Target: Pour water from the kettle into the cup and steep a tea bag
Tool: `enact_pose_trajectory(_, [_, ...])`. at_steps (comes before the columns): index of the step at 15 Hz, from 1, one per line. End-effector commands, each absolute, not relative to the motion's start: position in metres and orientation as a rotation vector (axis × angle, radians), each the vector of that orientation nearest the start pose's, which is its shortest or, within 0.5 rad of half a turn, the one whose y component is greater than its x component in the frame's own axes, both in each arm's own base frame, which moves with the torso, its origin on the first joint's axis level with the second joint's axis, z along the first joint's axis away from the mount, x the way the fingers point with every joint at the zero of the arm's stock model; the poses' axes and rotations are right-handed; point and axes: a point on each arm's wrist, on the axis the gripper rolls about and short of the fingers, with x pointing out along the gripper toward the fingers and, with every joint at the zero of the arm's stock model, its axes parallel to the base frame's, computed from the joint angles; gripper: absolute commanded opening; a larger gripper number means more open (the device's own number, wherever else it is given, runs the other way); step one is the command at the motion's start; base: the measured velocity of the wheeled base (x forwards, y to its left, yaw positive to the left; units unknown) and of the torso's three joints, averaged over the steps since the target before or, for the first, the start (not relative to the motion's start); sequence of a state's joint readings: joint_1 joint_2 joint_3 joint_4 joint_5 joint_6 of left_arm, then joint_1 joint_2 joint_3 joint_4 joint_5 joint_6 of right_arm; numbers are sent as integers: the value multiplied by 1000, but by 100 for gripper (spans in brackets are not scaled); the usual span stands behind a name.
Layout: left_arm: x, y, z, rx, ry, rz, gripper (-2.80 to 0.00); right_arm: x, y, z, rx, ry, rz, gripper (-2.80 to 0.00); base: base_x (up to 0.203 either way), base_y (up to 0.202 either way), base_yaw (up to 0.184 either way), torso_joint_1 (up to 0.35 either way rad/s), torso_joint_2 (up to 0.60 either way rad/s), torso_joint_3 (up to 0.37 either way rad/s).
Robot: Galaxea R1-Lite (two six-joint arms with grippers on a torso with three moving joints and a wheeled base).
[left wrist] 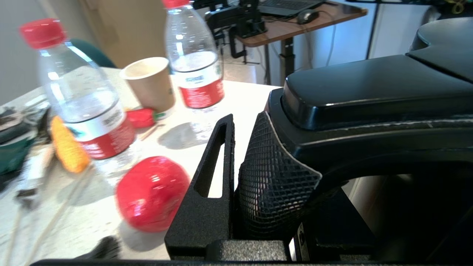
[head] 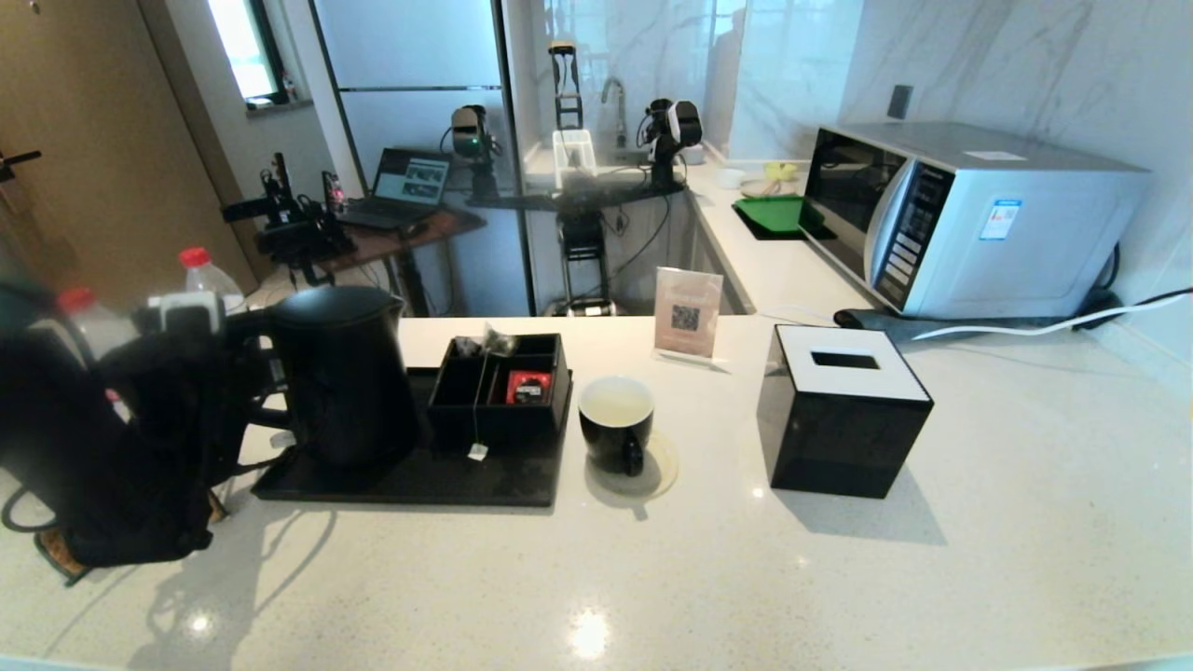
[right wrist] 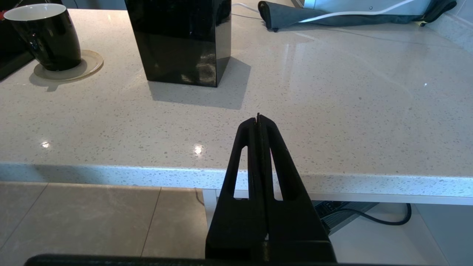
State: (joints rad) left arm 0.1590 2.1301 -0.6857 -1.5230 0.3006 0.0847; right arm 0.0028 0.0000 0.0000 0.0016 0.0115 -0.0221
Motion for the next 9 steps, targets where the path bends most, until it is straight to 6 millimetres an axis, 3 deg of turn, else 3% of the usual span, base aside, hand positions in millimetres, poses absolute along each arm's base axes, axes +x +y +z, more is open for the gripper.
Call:
enact_pose_trajectory(1, [357, 62, 97, 74, -99, 460, -280, -23, 0, 75, -23, 1, 15, -280, 0, 0, 0, 0, 0, 0])
enact_pose_trajectory(9, [358, 58, 93, 66, -88, 447, -280, -23, 0, 75, -23, 1, 15, -280, 0, 0, 0, 0, 0, 0])
